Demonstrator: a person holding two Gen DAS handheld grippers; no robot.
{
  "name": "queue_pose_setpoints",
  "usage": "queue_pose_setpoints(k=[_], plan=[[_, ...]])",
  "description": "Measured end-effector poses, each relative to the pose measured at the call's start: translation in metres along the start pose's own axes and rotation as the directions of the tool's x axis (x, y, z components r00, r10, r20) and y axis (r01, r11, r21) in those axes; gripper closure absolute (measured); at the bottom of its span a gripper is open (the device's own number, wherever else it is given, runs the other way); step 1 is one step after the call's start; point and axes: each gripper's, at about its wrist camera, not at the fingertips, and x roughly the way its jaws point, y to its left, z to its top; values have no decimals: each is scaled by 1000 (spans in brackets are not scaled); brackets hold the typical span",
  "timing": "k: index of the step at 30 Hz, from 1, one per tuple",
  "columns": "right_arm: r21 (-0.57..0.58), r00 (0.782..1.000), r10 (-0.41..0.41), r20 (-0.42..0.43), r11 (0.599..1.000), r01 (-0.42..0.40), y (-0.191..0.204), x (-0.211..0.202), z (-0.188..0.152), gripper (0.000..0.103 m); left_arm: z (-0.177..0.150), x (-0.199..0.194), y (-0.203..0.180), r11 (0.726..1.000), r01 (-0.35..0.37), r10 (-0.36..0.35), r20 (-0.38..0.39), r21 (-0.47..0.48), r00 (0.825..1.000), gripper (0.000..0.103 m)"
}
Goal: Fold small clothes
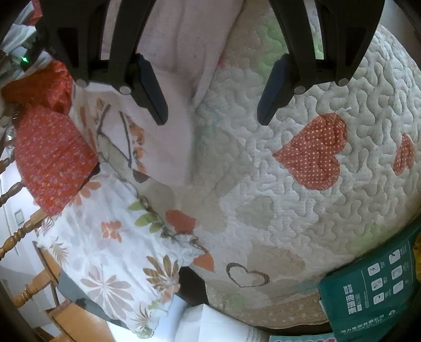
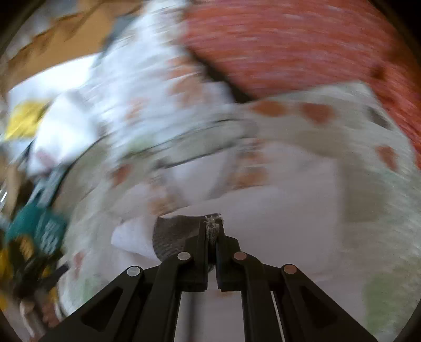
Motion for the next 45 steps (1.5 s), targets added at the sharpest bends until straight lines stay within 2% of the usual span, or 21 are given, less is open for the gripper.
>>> queue_pose_setpoints(k=[2,6,11,14,15,17,18,19,23,25,27,30,33,35,36,37,40,42,44,45], plan=[[45,996,-92,-9,995,93,-33,7,1,98,-1,3,-2,1000,-9,9,-8,5,1000,34],[69,982,-177,-58,981,181,-67,21,-8,97,-4,9,-8,999,-24,25,-21,26,999,34],[19,974,-223,-31,974,224,-65,17,-8,97,-8,19,-19,997,-43,45,-43,59,998,34],[-11,961,-277,-6,961,277,-64,11,-3,97,-11,23,-27,997,-41,45,-50,72,998,34],[-15,948,-316,24,948,317,-63,6,-1,95,-12,24,-29,996,-39,43,-52,76,998,34],[20,924,-370,90,929,370,-65,-6,4,81,-14,25,-33,996,-35,40,-55,84,998,34],[35,927,-359,108,933,358,-65,-10,7,65,-14,26,-35,995,-35,40,-55,89,998,34],[30,937,-330,113,944,328,-63,-11,9,61,-15,27,-38,995,-36,42,-55,95,998,34],[-137,973,-226,45,963,231,-24,15,10,59,-18,30,-42,992,-46,53,-60,116,997,34],[-204,976,-216,1,956,212,-5,34,7,53,-18,31,-41,991,-63,71,-59,121,996,34],[-242,973,-231,-23,946,218,7,55,6,53,-17,32,-38,989,-84,91,-58,120,994,34],[-271,965,-225,-136,945,182,14,94,2,53,-13,30,-32,989,-94,101,-56,113,993,34],[-248,977,-154,-144,962,115,12,96,2,99,-10,28,-26,989,-104,109,-51,101,993,34],[-214,981,-169,-91,966,146,7,85,6,99,-8,27,-23,989,-115,120,-47,97,992,34],[-204,973,-224,-51,956,210,3,80,9,103,-8,27,-22,988,-119,124,-46,96,991,34],[-190,954,-299,-16,938,290,-3,77,13,103,-8,27,-21,988,-122,127,-47,95,991,34],[-154,912,-409,-14,902,402,-20,81,16,102,-9,28,-19,986,-133,138,-53,96,989,34],[-134,937,-348,-34,930,341,-24,78,14,102,-10,28,-18,986,-140,146,-54,94,988,34],[-147,963,-266,-54,956,256,-20,72,7,96,-11,28,-17,984,-145,151,-54,100,987,34],[-160,965,-255,-59,957,243,-16,69,4,76,-12,29,-17,983,-149,156,-57,106,986,34]])
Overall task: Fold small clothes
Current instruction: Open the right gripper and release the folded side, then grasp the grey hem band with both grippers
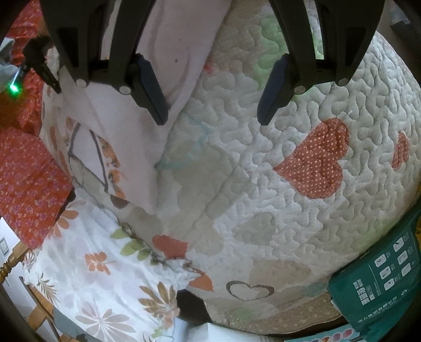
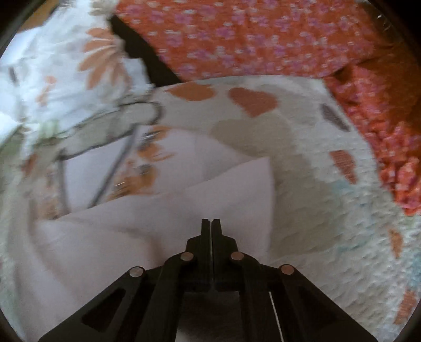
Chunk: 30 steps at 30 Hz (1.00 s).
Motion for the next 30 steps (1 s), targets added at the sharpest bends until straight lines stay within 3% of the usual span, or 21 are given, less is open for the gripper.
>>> queue_pose_setpoints(k=[1,2,6,7,9,11,13,17,23,26,28,30], plan=[[-8,1000,1,5,1000,-1,2,-2,-3,54,-1,1,0,1000,-5,5,-5,7,1000,34],[-20,1000,-8,26,1000,9,4,-8,-7,50,-3,3,-1,1000,-12,12,-14,17,1000,34],[-78,1000,25,3,997,-25,10,-7,-20,49,-10,7,-3,998,-26,28,-33,52,999,34],[-110,1000,20,-9,994,-21,14,-2,-22,56,-12,8,-3,998,-30,32,-33,61,999,34],[-158,986,-168,-7,974,164,10,9,-22,65,-14,7,-3,996,-41,44,-31,80,999,34],[-84,976,-216,-6,973,215,-7,9,-17,55,-18,6,-2,994,-48,52,-34,95,998,34],[9,967,-256,6,967,256,-23,-6,-16,54,-22,5,-1,993,-50,54,-39,108,998,34],[73,989,-143,41,988,139,-45,-48,-37,52,-38,10,-2,985,-63,74,-63,163,995,34],[187,1000,2,-25,982,3,-93,-75,-92,49,-77,7,-7,967,-75,92,-61,246,994,34],[284,993,100,-65,956,-78,-113,-77,-118,49,-100,-3,-7,965,-18,37,-65,263,997,33],[351,973,215,-84,920,-173,-119,-73,-136,48,-112,-8,-5,966,23,-6,-65,256,998,33],[353,969,240,-55,913,-206,-121,-79,-147,47,-124,-13,2,970,74,-61,-64,230,996,33]])
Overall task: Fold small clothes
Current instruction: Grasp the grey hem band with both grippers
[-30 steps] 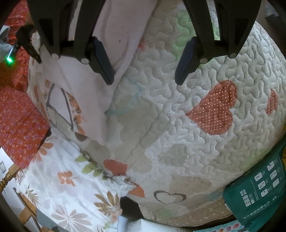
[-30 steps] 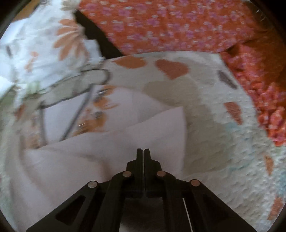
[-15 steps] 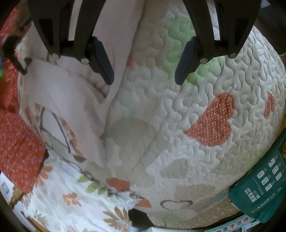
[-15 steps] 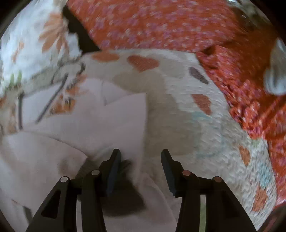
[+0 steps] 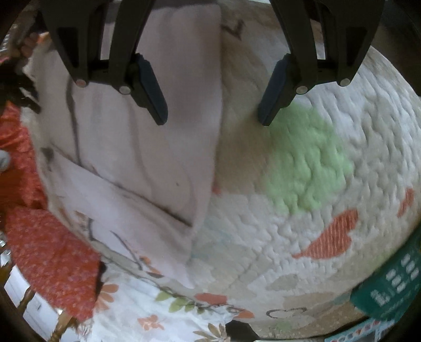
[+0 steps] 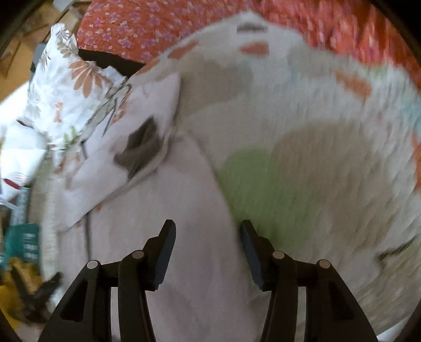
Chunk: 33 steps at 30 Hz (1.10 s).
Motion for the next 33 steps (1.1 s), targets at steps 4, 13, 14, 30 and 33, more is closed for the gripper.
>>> queue_pose_setpoints(k=[4,13,14,30,33], plan=[[18,990,139,-11,990,-139,-5,-7,-17,45,-23,-5,3,993,100,-99,28,-55,995,33],[112,895,435,-102,899,-424,-5,0,-75,45,-76,-10,-5,967,231,-231,16,-107,973,65],[110,893,437,-103,898,-427,-5,0,-79,45,-82,-11,-4,962,244,-244,17,-122,970,65],[92,892,438,-114,898,-430,1,-11,-143,51,-128,0,-33,973,221,-227,-85,-73,970,42],[120,895,431,-118,901,-418,1,-12,-139,51,-127,-4,-31,984,166,-172,-95,-63,980,68]])
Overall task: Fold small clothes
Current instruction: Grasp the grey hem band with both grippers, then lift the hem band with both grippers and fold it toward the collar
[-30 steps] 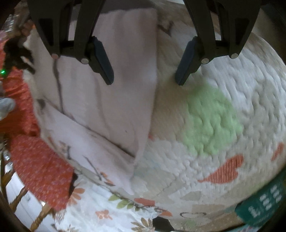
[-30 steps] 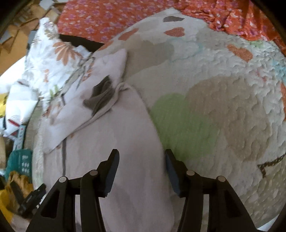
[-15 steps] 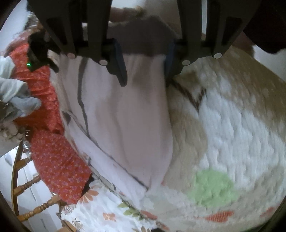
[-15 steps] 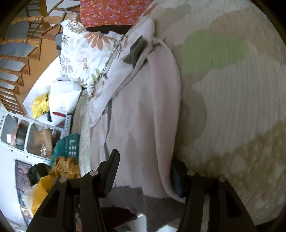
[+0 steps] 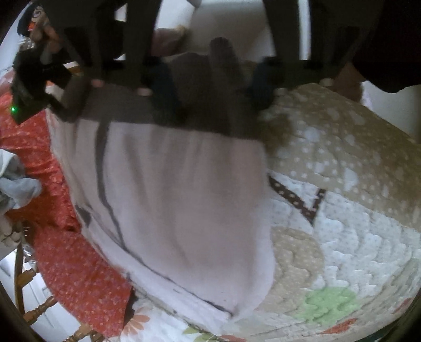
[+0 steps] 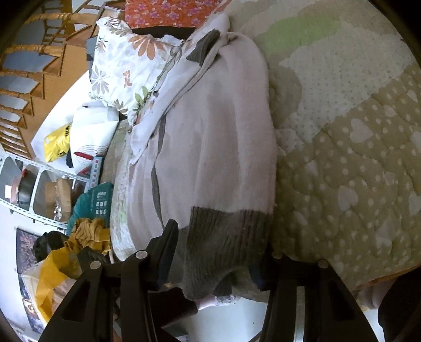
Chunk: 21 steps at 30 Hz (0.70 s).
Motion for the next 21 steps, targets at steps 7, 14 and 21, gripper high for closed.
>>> queue_pose_setpoints(k=[7,14,21], plan=[[35,999,-36,28,999,35,-2,-5,5,45,-3,-3,18,992,77,-78,-6,-99,997,66],[-73,976,-208,64,974,213,14,1,5,92,2,-10,4,999,17,-17,3,-33,1000,96],[-36,995,-75,60,996,77,9,-44,-6,95,2,-84,12,994,95,-88,137,-51,987,96]])
